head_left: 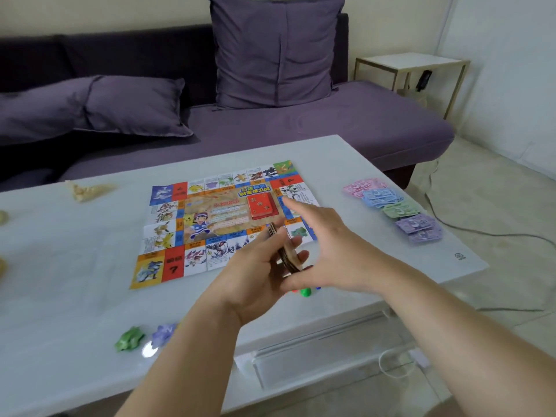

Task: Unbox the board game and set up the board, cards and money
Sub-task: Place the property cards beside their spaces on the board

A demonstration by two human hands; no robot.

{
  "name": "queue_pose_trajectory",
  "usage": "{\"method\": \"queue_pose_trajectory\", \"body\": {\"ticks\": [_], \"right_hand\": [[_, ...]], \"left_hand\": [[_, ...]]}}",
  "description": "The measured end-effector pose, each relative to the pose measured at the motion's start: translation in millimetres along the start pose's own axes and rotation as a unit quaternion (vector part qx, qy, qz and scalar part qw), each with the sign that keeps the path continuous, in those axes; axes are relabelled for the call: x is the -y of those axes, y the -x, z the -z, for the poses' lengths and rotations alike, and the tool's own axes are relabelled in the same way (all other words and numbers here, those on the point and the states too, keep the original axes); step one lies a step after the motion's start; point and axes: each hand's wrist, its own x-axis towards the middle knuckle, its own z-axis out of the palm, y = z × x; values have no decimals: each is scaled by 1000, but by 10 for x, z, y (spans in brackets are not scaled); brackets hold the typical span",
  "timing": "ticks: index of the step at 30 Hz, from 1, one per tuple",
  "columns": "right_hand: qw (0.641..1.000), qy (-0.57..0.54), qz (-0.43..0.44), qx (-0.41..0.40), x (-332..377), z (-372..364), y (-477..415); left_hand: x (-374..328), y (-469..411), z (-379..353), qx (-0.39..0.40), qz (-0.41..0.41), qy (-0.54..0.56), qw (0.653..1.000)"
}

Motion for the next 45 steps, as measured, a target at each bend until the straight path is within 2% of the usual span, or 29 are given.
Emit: {"method": "queue_pose_trajectory", "body": {"ticks": [4, 10, 13, 16, 22, 32, 39, 45], "right_hand": [[996, -66, 29, 44, 146, -166, -97], [994, -55, 98, -14, 296, -313, -221], [992, -47, 116, 10, 345, -360, -253], [990, -81, 106, 36, 382, -321, -264], [991, -108, 77, -10, 385, -283, -314], [995, -56, 87, 7, 361, -187, -345], [994, -68, 83, -8, 337, -77, -368], [995, -42, 93, -21, 316, -44, -362]], "left_hand": [[-120, 118, 174, 76, 17, -60, 995], [-234, 245, 314, 90, 16, -81, 992], [-264, 276, 360, 88, 13, -97, 991], [-297, 268, 412, 96, 12, -101, 990], [-349, 185, 396, 107, -35, -38, 993], [-361, 141, 328, 115, -68, -83, 988], [-406, 58, 372, 80, -80, -23, 993], [-377, 62, 352, 110, -61, -31, 992]]}}
